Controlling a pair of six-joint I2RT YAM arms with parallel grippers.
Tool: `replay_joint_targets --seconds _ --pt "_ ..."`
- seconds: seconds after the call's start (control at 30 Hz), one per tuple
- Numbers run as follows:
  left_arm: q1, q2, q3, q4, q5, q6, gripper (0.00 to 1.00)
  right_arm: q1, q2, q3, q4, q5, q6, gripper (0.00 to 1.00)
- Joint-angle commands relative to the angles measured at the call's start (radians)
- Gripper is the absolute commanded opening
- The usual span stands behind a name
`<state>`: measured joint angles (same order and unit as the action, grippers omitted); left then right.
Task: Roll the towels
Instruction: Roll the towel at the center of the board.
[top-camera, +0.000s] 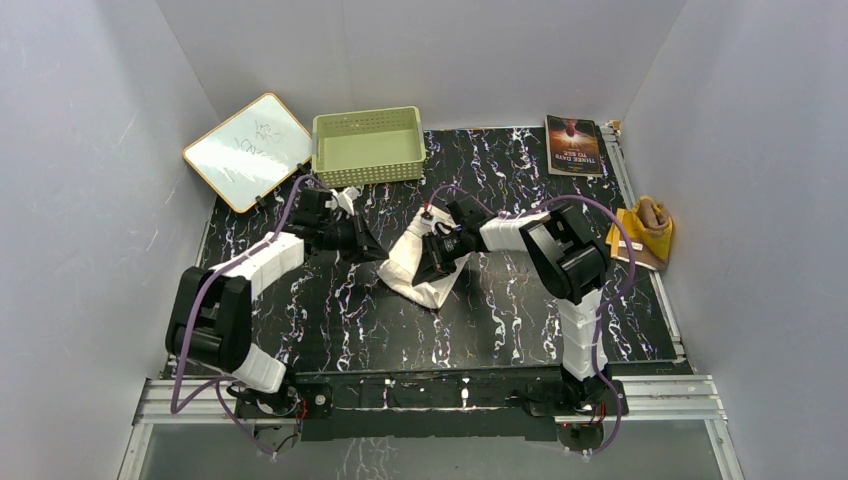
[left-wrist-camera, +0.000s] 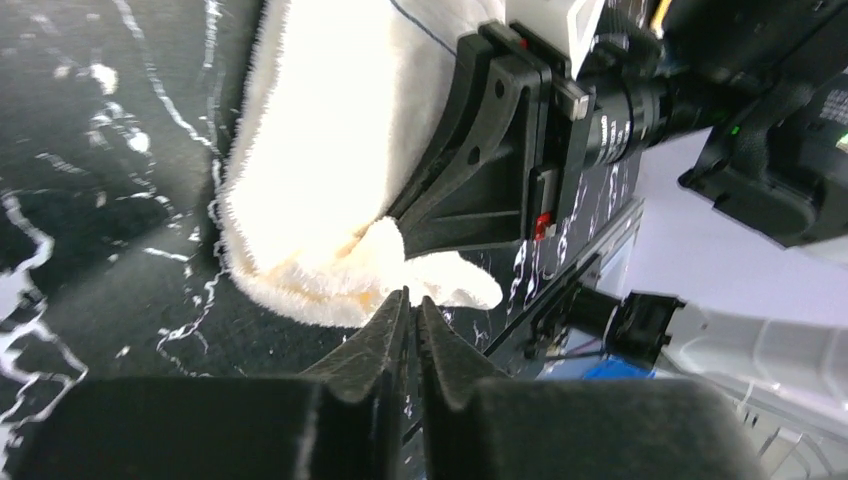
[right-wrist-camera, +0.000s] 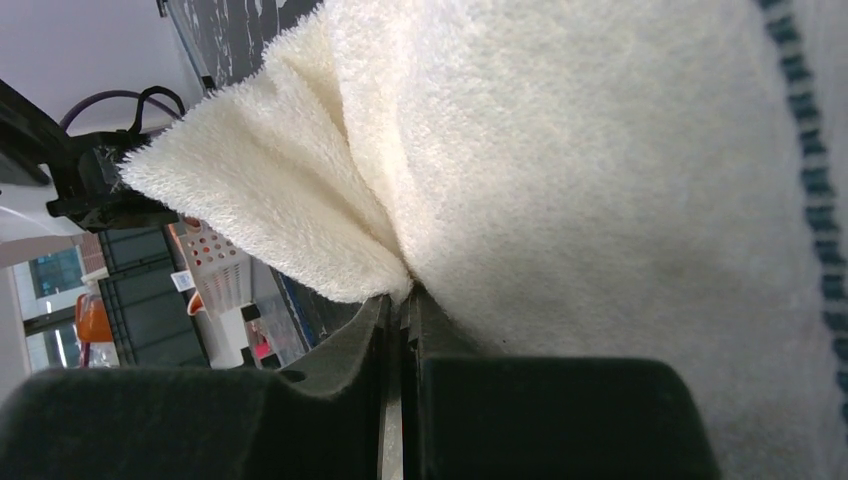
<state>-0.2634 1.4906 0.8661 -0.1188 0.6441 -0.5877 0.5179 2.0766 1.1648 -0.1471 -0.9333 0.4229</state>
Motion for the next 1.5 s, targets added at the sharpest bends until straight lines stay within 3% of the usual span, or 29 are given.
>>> replay_joint_targets --seconds 0.0,0.17,0.33,0.5,0.63,0.7,0.87,1.17,1.33,1.37,1.47 --pt "-0.05 0.045 -0.019 0.121 0.131 -0.066 0.0 0.001 0.037 0.018 -0.035 0.174 -0.028 0.0" --pt "-0.074 0.096 -0.045 0.239 0.198 -0.135 0.0 -0.002 0.046 0.016 -0.037 0.187 -0.022 0.0" --pt "-0.074 0.132 -0.022 0.214 0.211 -0.099 0.0 -0.005 0.052 0.021 -0.043 0.194 -0.024 0.0" --pt "-0.074 0.182 -0.002 0.143 0.198 -0.028 0.0 -0.008 0.062 0.032 -0.053 0.2 -0.021 0.0" --pt "-0.074 0.168 0.061 -0.06 0.147 0.166 0.0 -0.013 0.063 0.045 -0.075 0.208 -0.031 0.0" --pt "-0.074 0.138 0.05 -0.086 0.12 0.214 0.0 -0.012 0.063 0.048 -0.077 0.209 -0.032 0.0" --pt "-0.08 0.12 0.032 -0.053 0.077 0.2 0.0 -0.014 0.079 0.053 -0.073 0.202 -0.026 0.0" --pt "-0.084 0.248 0.063 0.066 -0.001 0.065 0.0 -0.014 0.084 0.083 -0.091 0.207 -0.032 0.0" --pt "-0.083 0.31 0.087 0.07 -0.068 0.071 0.0 -0.014 0.072 0.091 -0.11 0.221 -0.058 0.0" --pt "-0.083 0.32 0.085 0.073 -0.074 0.072 0.0 -0.015 0.069 0.093 -0.113 0.225 -0.061 0.03" --pt "-0.083 0.343 0.073 0.084 -0.091 0.07 0.0 -0.015 0.044 0.097 -0.125 0.244 -0.069 0.26"
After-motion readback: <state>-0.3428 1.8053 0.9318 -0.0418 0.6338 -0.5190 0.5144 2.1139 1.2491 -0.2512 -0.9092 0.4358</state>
